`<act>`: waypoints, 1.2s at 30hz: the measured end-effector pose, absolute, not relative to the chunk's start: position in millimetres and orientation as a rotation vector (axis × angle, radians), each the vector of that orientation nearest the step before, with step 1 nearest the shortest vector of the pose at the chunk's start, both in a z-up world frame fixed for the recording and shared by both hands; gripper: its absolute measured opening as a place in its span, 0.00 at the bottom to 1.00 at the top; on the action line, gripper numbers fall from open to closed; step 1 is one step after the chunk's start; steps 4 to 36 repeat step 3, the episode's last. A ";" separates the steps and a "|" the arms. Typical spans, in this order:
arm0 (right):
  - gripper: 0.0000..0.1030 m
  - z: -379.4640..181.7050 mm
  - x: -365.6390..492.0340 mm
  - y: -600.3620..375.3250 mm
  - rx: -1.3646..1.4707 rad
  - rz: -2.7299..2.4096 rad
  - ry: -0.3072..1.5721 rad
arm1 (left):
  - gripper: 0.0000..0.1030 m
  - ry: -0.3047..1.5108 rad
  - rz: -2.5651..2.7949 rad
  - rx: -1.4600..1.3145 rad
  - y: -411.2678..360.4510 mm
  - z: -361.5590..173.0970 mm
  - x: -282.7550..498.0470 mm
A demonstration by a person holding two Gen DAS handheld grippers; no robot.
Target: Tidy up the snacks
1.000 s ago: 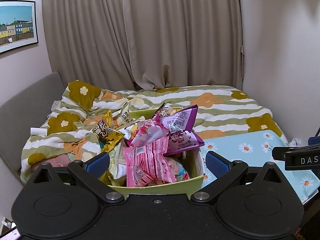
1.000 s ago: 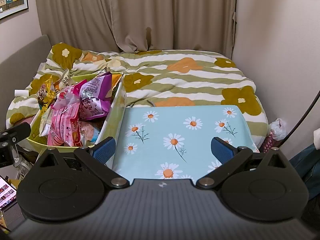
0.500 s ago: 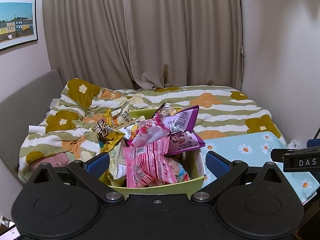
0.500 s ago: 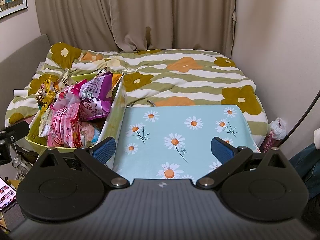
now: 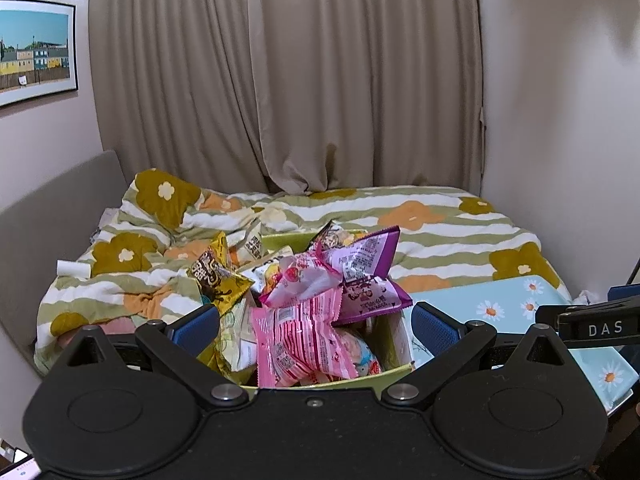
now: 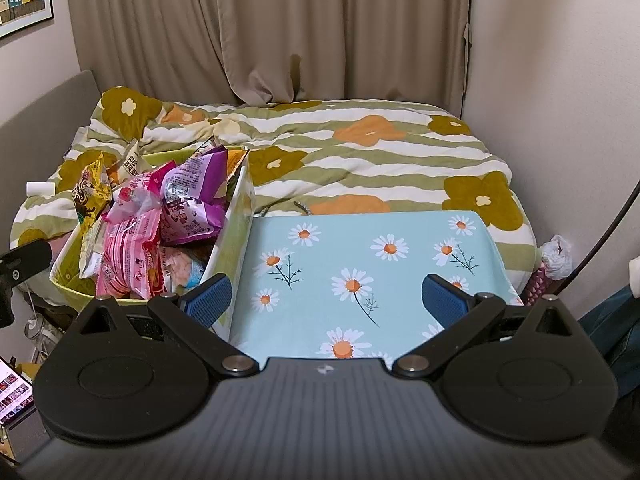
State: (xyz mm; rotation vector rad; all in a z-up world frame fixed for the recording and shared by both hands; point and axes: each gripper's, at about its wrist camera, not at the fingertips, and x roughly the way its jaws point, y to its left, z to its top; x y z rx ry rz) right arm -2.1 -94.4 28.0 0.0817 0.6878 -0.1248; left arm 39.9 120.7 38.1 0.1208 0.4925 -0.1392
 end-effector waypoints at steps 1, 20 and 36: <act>1.00 27.9 -2.0 -92.9 0.081 -0.126 0.688 | 1.00 0.485 -0.137 0.124 121.4 38.4 39.3; 1.00 28.1 -2.2 -94.6 0.082 -0.124 0.688 | 1.00 0.480 -0.133 0.134 121.9 38.2 39.6; 1.00 28.1 -2.2 -94.6 0.082 -0.124 0.688 | 1.00 0.480 -0.133 0.134 121.9 38.2 39.6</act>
